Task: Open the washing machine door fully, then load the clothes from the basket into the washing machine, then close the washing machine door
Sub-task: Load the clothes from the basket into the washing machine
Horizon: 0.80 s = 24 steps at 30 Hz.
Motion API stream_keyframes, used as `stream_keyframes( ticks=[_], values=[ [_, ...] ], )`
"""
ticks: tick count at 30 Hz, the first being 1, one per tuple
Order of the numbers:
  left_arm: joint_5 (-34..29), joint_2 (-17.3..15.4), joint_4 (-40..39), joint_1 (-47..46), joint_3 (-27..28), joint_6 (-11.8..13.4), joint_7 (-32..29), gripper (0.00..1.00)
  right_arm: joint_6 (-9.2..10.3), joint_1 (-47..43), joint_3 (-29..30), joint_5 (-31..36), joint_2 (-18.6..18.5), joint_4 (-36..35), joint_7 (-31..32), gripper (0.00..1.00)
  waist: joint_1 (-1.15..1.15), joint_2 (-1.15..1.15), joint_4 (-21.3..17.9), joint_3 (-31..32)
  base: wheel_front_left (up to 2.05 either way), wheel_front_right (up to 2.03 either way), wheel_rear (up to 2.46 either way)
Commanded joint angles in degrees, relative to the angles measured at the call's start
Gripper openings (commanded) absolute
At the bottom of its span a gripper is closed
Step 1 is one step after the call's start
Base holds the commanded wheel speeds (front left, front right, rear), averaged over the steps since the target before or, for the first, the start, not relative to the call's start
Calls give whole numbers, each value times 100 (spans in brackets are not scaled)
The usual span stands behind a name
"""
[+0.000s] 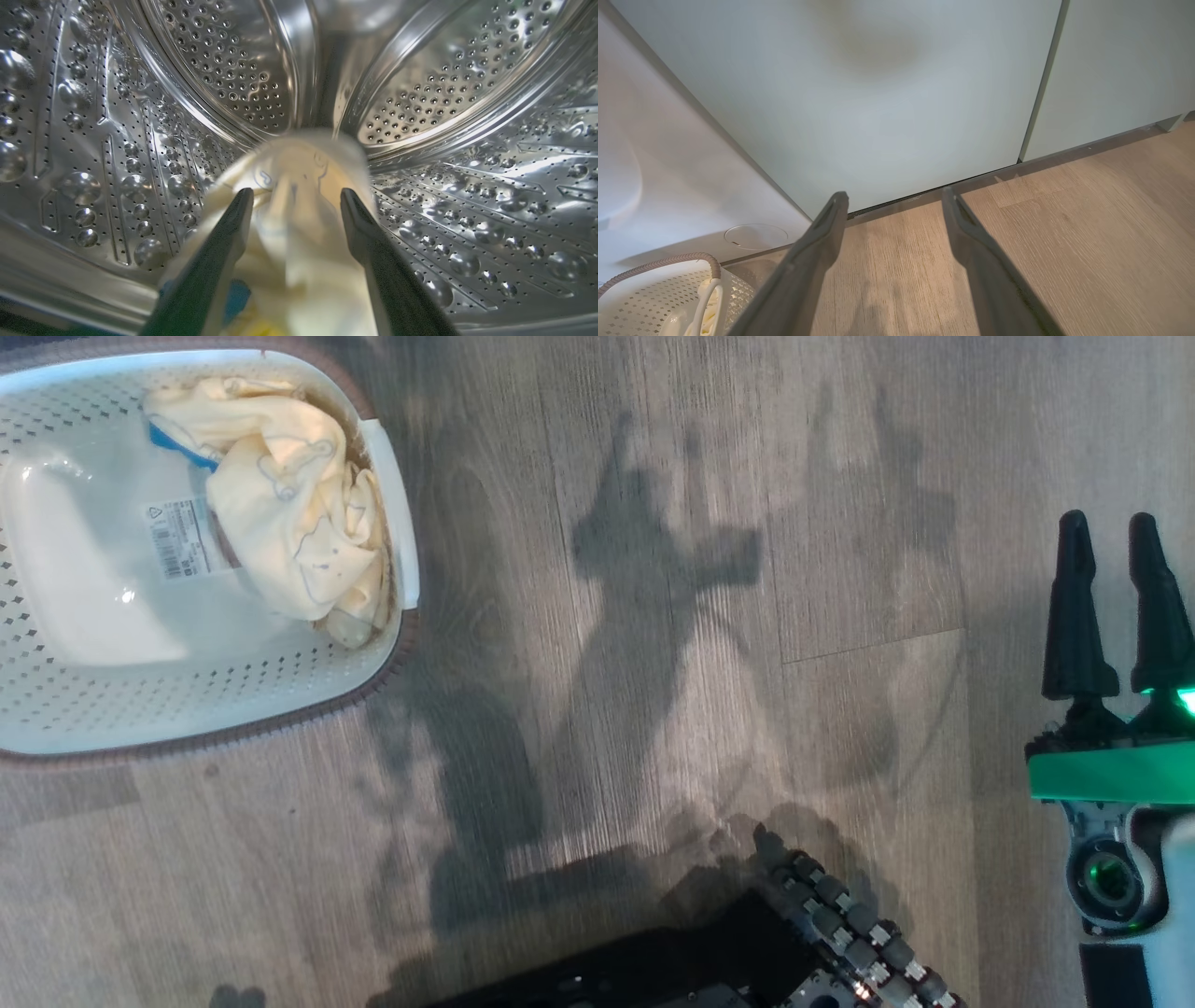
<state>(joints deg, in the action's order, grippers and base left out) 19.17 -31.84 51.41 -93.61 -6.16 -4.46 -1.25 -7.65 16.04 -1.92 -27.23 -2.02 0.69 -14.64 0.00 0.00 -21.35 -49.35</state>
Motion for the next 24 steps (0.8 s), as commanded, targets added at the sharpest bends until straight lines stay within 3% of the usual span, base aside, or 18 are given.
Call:
stream_keyframes(
  ticks=[1, 13, 24],
  values=[
    [15, -212, -156, -187, 2, -20, 14, 100, 16, -106, -58, -28, -86, -120, -36, 100, 0, 0, 5, 1, 0, 0, 0],
    [167, -16, 98, 23, -57, -41, 249, 100, 16, -40, 54, -22, -86, -114, -36, 100, 0, 0, 177, 49, 0, 0, 0],
    [383, 176, -414, 1001, 10, 61, 666, 100, 16, -78, 261, 139, -86, -175, -36, 100, 0, 0, 457, 363, 0, 0, 0]
  ],
)
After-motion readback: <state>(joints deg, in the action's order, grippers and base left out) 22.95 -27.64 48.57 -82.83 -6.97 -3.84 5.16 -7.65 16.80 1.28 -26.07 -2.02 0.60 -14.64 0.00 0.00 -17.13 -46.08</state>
